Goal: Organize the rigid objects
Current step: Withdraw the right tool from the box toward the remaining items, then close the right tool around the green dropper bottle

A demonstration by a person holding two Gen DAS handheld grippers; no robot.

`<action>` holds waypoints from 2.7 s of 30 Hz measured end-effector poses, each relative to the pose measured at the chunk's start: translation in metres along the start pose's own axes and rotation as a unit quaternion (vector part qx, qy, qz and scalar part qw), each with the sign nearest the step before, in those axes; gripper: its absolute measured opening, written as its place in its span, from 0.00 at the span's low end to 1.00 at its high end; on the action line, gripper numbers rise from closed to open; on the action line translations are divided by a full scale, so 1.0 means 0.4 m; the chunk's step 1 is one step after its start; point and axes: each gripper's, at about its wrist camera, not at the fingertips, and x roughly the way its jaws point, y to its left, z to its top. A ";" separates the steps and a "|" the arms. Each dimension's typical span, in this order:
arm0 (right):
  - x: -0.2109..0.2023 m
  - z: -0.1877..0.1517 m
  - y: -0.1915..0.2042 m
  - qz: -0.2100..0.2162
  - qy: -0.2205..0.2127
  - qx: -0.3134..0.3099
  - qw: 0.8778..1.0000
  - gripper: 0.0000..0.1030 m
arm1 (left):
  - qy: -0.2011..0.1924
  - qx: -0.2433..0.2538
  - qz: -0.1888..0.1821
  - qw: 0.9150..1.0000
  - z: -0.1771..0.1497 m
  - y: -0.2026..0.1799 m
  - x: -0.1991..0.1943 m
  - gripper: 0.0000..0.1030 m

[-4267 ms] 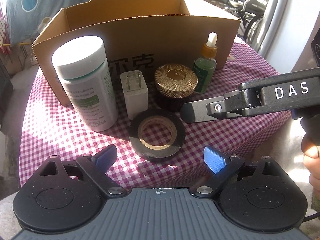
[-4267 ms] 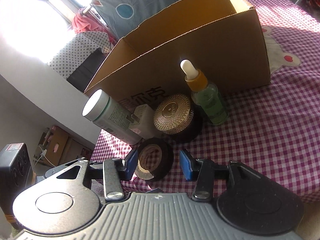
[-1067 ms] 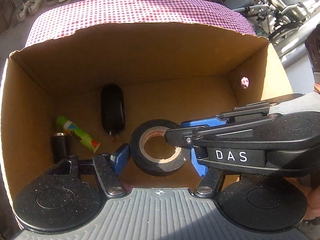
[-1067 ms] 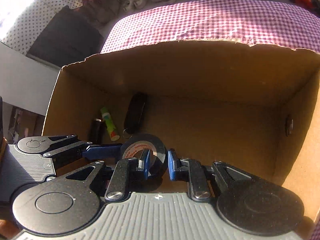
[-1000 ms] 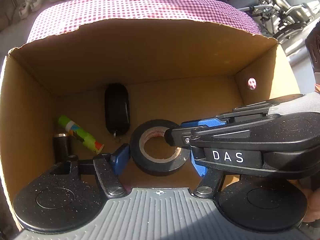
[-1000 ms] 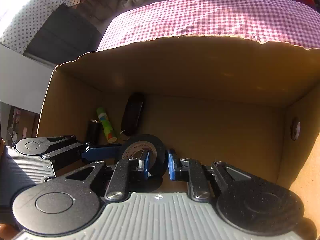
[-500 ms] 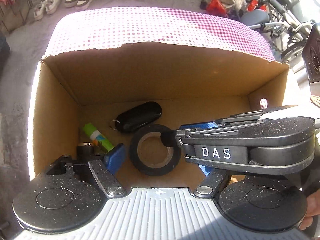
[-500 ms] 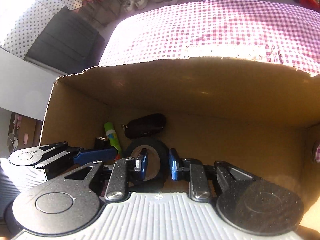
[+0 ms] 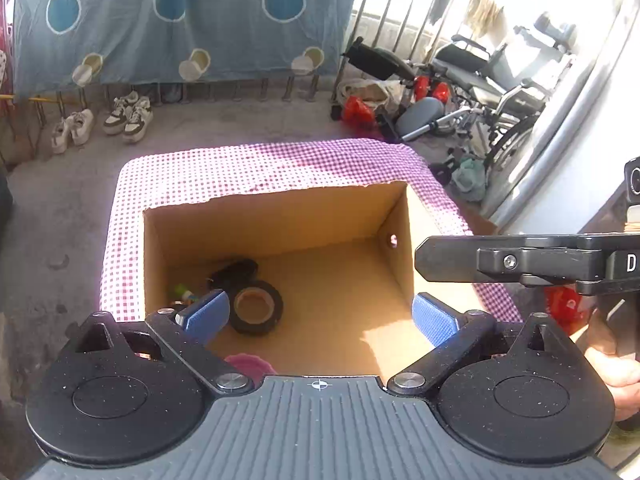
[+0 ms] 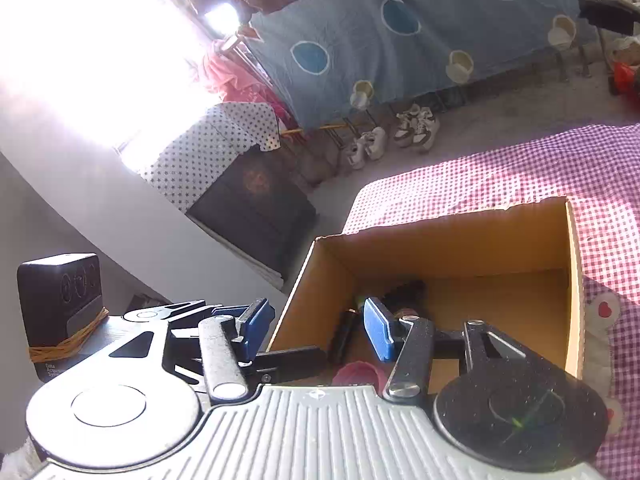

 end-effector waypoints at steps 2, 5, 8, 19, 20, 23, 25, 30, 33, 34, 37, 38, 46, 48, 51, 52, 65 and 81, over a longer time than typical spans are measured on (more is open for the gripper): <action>-0.081 -0.050 0.022 0.019 -0.040 -0.001 0.999 0.62 | -0.018 0.013 -0.014 1.000 -0.016 -0.032 -0.019 0.99; -0.171 -0.146 0.043 0.030 -0.091 -0.003 0.995 0.73 | -0.040 0.026 -0.024 0.999 -0.069 -0.061 -0.057 0.99; -0.224 -0.256 0.038 -0.001 -0.130 -0.002 0.991 0.93 | -0.050 0.027 -0.015 0.998 -0.140 -0.075 -0.066 0.99; -0.225 -0.472 0.001 -0.237 -0.109 -0.039 0.965 1.00 | -0.015 0.000 0.000 1.000 -0.361 -0.124 0.007 0.99; -0.224 -0.475 0.000 -0.251 -0.110 -0.044 0.961 1.00 | -0.015 -0.002 0.004 1.000 -0.366 -0.129 0.012 0.99; -0.220 -0.494 0.004 -0.307 -0.115 -0.069 0.942 1.00 | -0.017 0.005 0.019 1.000 -0.385 -0.154 0.029 0.99; -0.219 -0.495 -0.001 -0.333 -0.119 -0.083 0.932 1.00 | -0.014 0.010 0.022 1.000 -0.389 -0.167 0.040 0.99; -0.209 -0.504 -0.001 -0.381 -0.129 -0.100 0.910 1.00 | -0.015 0.003 0.033 0.999 -0.400 -0.176 0.061 0.99; -0.208 -0.513 0.002 -0.391 -0.132 -0.127 0.902 1.00 | -0.018 -0.003 0.037 0.999 -0.405 -0.179 0.068 0.99; -0.205 -0.516 0.004 -0.392 -0.132 -0.140 0.900 1.00 | -0.017 -0.004 0.035 0.999 -0.405 -0.179 0.068 0.99; -0.200 -0.519 -0.005 -0.397 -0.125 -0.165 0.894 1.00 | -0.020 -0.013 0.023 0.999 -0.408 -0.177 0.068 0.99; -0.199 -0.516 -0.012 -0.396 -0.124 -0.167 0.894 1.00 | -0.026 -0.019 0.024 0.999 -0.406 -0.177 0.065 0.99; -0.209 -0.513 -0.025 -0.353 -0.124 -0.160 0.914 1.00 | -0.045 -0.024 0.006 0.999 -0.397 -0.179 0.052 1.00; -0.210 -0.513 -0.027 -0.347 -0.124 -0.156 0.916 1.00 | -0.051 -0.026 0.004 0.998 -0.400 -0.179 0.052 1.00; -0.215 -0.512 -0.032 -0.332 -0.124 -0.147 0.923 1.00 | -0.057 -0.026 0.008 0.998 -0.403 -0.186 0.052 1.00; -0.218 -0.511 -0.034 -0.327 -0.124 -0.143 0.926 1.00 | -0.060 -0.025 0.010 0.998 -0.404 -0.187 0.051 1.00; -0.234 -0.514 -0.033 -0.298 -0.134 -0.124 0.937 1.00 | -0.085 -0.016 -0.039 0.996 -0.419 -0.194 0.045 1.00; -0.200 -0.509 -0.059 -0.237 -0.107 -0.075 0.963 1.00 | -0.074 0.087 -0.014 0.993 -0.433 -0.233 0.096 0.99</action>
